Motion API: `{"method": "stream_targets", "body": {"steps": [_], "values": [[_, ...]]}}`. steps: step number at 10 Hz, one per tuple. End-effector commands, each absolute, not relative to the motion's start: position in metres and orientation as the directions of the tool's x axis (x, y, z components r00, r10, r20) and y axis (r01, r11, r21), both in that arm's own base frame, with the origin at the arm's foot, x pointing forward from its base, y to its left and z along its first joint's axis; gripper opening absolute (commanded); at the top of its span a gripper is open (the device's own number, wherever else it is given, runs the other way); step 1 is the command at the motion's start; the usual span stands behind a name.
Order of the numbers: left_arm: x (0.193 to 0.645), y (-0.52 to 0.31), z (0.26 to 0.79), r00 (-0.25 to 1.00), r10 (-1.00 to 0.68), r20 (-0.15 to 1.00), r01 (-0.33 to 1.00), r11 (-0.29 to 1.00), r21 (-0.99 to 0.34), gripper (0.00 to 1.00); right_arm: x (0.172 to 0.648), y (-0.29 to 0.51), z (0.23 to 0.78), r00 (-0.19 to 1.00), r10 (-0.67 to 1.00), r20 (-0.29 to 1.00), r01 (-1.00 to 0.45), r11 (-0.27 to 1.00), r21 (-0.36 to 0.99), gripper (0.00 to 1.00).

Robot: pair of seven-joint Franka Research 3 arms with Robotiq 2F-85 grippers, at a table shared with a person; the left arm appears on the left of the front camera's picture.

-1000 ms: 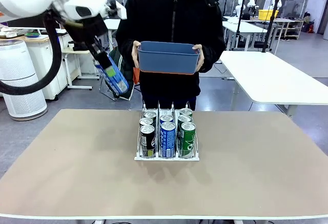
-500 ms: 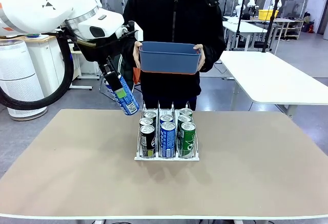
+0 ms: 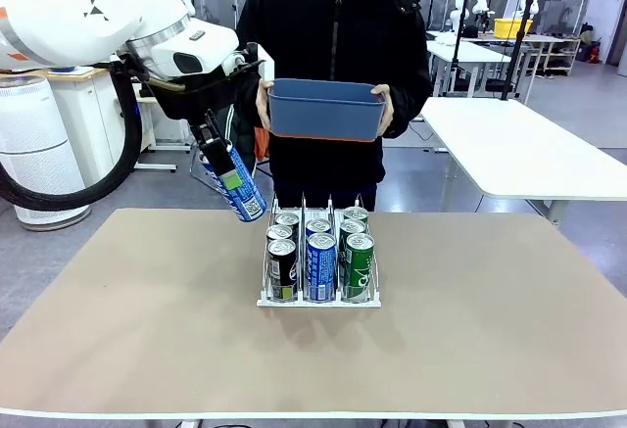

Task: Fill the beverage cans into the dispenser.
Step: Place the picked Ionic drink in the line of the Automatic Can Dispenser with the same cans.

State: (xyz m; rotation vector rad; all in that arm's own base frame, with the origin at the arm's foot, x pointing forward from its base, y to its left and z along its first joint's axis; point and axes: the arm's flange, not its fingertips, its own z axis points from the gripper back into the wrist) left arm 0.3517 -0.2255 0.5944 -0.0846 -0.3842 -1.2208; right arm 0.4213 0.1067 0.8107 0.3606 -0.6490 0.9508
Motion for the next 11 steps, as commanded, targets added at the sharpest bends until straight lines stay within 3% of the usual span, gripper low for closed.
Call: {"method": "stream_targets", "body": {"steps": [1,6,11], "values": [[0.353,-0.251,0.597,0.327,-0.893,0.309,0.909,0.387,0.156,0.57,0.42,0.106,0.811,0.414,0.633,0.655,-0.84,0.543,0.006,1.0],[0.325,-0.322,0.571,0.277,-0.929,0.244,0.912,0.334,0.238,0.57,0.42,0.106,0.811,0.414,0.633,0.655,-0.84,0.543,0.006,1.0],[0.316,-0.361,0.518,0.133,-0.961,0.241,0.941,0.199,0.275,0.57,0.42,0.106,0.811,0.414,0.633,0.655,-0.84,0.543,0.006,1.0]]}}
